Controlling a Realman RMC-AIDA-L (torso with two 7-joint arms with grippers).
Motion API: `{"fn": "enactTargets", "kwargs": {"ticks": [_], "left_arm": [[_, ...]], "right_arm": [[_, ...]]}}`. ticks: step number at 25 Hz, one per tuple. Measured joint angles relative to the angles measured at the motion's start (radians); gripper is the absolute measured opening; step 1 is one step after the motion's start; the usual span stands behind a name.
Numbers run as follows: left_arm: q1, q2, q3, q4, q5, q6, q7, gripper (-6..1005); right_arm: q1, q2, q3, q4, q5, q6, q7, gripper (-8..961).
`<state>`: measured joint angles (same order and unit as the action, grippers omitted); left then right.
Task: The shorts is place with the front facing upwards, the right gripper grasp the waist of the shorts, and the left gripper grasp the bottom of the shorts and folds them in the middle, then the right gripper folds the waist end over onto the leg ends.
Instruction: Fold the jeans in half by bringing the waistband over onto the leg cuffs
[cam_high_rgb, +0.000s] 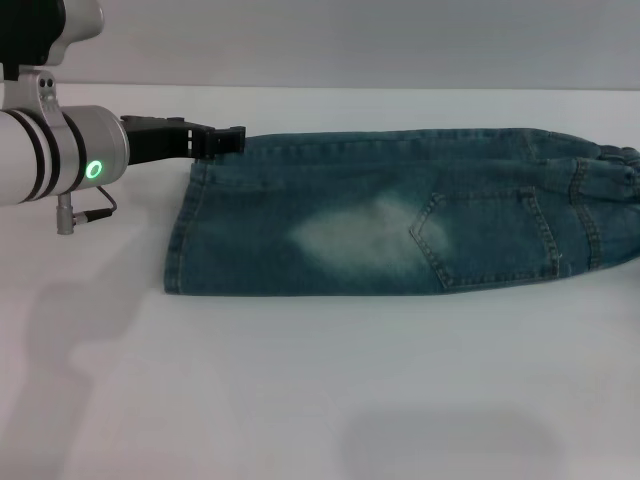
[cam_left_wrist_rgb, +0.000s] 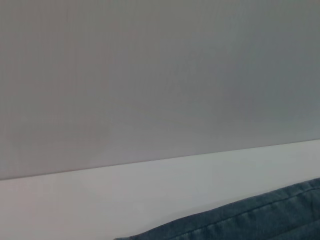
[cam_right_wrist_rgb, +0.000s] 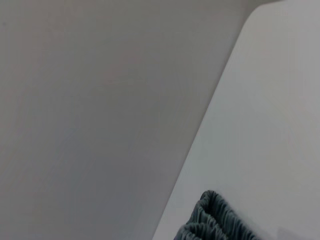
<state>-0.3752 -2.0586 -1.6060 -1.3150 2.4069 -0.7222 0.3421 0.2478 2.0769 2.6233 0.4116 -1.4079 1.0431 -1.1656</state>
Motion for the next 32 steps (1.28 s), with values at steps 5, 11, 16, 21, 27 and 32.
{"fn": "enactTargets", "kwargs": {"ticks": [5, 11, 16, 21, 27, 32], "left_arm": [[0.001, 0.000, 0.001, -0.001, -0.004, 0.000, 0.000, 853], [0.001, 0.000, 0.003, -0.001, -0.005, 0.004, 0.000, 853], [0.011, -0.002, 0.023, -0.002, -0.013, 0.005, 0.000, 852], [0.016, -0.002, 0.029, -0.008, -0.016, 0.008, 0.009, 852], [0.017, -0.002, 0.036, -0.010, -0.039, 0.016, 0.012, 852], [0.019, -0.002, 0.051, -0.010, -0.043, 0.029, 0.012, 851]], "right_arm": [[0.013, -0.002, -0.006, -0.010, 0.000, -0.010, -0.003, 634], [0.037, -0.008, -0.014, -0.014, -0.003, -0.032, -0.004, 633], [0.071, -0.015, -0.016, -0.016, -0.048, -0.046, 0.036, 620], [0.089, -0.017, -0.016, -0.014, -0.071, -0.054, 0.059, 598], [0.084, -0.016, -0.009, -0.010, -0.073, -0.057, 0.062, 473], [0.071, -0.014, -0.006, -0.006, -0.073, -0.058, 0.056, 281]]}}
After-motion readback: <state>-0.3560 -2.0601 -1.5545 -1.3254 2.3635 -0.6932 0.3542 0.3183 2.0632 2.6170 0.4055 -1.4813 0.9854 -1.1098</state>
